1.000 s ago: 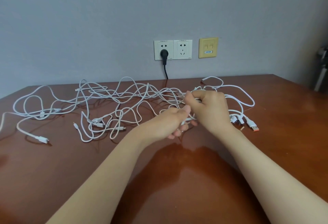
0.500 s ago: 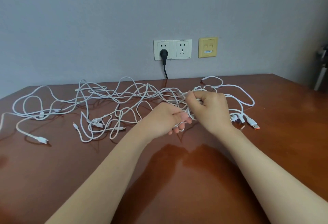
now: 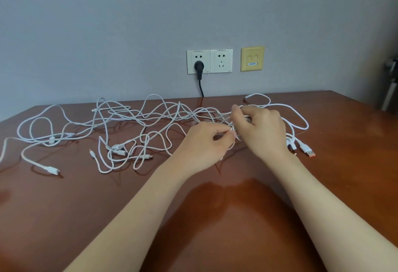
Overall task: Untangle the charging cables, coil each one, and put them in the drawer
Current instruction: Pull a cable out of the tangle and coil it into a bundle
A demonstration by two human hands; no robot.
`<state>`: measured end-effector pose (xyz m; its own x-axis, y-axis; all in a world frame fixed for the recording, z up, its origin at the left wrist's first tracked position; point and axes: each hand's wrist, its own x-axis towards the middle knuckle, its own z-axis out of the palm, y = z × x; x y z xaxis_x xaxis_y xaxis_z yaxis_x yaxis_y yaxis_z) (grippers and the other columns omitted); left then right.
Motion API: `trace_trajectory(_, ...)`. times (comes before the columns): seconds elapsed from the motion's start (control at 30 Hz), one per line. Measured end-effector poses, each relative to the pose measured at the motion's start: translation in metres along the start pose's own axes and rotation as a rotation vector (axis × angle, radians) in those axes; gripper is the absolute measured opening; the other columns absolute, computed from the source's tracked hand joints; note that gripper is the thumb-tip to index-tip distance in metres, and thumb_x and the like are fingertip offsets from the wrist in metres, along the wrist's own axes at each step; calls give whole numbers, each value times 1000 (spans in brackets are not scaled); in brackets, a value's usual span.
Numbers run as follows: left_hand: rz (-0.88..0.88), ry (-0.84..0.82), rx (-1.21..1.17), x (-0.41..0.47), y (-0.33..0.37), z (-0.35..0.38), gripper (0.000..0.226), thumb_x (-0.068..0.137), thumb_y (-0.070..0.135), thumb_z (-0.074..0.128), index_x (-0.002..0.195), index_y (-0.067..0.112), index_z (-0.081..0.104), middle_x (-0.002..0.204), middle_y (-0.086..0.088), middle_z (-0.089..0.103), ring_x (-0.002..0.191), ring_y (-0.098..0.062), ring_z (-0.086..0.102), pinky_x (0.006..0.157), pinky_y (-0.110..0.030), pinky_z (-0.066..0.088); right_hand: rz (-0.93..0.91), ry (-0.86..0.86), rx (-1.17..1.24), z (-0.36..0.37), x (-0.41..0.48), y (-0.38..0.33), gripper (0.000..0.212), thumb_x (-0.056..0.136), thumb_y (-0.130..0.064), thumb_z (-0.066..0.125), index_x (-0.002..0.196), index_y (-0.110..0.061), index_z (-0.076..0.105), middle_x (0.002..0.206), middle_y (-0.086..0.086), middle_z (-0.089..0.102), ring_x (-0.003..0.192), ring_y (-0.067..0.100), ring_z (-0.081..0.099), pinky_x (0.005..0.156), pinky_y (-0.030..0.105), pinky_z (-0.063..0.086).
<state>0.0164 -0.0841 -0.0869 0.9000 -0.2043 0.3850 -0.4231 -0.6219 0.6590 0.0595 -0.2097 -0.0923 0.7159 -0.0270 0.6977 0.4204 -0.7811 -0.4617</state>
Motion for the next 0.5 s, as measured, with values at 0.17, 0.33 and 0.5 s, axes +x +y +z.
trace_trajectory(0.17,-86,-170,-143,-1,4,-2,53,92,14,51,40,25,51,42,9,37,41,-4,32,49,-17,29,207,-190,491,-16,9,0,45,93,-27,48,54,-5,42,44,-5,34,45,10,30,47,25,26)
trace_trajectory(0.33,-154,-352,-453,-4,11,-7,52,94,12,48,47,26,64,50,7,38,43,-7,25,43,-15,20,402,-627,1268,-32,14,8,6,73,-9,47,69,-6,51,46,1,33,35,11,32,38,17,26)
trace_trajectory(0.5,-153,-280,-545,-3,12,-8,41,94,11,47,60,20,68,49,6,39,43,-6,25,43,-16,20,334,-774,1165,-11,6,9,12,87,2,46,78,-5,51,53,3,47,39,6,44,37,14,36)
